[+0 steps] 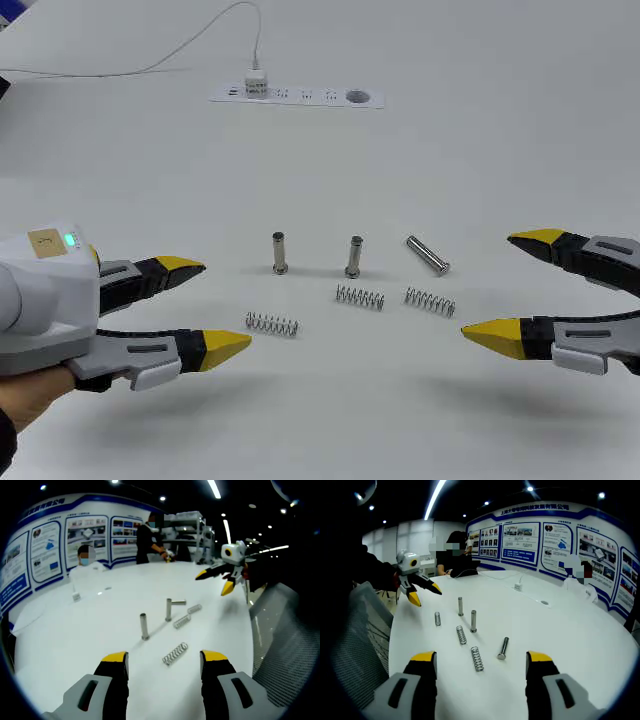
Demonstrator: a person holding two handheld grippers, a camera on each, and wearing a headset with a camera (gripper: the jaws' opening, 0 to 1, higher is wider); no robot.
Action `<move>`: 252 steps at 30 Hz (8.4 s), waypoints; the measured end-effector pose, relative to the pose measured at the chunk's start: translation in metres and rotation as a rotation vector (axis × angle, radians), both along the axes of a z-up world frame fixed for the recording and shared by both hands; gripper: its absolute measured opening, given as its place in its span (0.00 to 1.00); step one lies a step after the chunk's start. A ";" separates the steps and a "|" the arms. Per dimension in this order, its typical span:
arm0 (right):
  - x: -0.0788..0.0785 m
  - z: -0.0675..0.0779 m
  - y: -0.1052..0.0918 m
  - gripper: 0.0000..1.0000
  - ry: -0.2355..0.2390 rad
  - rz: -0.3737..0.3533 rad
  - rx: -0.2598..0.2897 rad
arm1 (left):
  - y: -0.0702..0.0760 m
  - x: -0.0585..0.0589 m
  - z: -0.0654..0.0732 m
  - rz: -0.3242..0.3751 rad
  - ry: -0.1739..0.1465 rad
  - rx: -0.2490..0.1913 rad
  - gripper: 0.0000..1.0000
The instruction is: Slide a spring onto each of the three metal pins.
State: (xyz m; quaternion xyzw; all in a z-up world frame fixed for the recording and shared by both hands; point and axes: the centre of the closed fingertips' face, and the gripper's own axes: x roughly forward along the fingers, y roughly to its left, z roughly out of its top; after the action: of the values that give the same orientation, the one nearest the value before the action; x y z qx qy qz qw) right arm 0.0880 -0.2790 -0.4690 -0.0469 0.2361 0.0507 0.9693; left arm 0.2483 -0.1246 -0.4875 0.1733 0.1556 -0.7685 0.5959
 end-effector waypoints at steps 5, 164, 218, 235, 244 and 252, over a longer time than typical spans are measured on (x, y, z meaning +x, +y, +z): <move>0.000 0.000 -0.002 0.73 0.005 -0.007 0.004 | -0.001 -0.001 0.001 -0.003 0.003 0.000 0.59; 0.070 -0.045 -0.042 0.09 0.329 -0.277 0.057 | -0.011 -0.014 0.006 -0.025 0.019 -0.013 0.57; 0.047 -0.023 -0.036 0.09 0.242 -0.307 0.059 | -0.014 -0.020 0.013 -0.044 0.002 -0.019 0.57; 0.045 -0.029 -0.036 0.09 0.256 -0.286 0.045 | -0.012 -0.019 0.012 -0.040 0.001 -0.014 0.57; 0.045 -0.030 -0.038 0.13 0.255 -0.286 0.039 | -0.012 -0.021 0.010 -0.047 0.003 -0.008 0.57; 0.038 -0.031 -0.037 0.15 0.255 -0.287 0.044 | -0.013 -0.021 0.011 -0.051 0.002 -0.010 0.56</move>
State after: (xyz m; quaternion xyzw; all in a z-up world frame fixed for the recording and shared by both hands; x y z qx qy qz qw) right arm 0.1258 -0.3158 -0.4998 0.0152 0.3599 -0.0771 0.9297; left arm 0.2269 -0.1375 -0.4769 0.1737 0.1477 -0.7845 0.5767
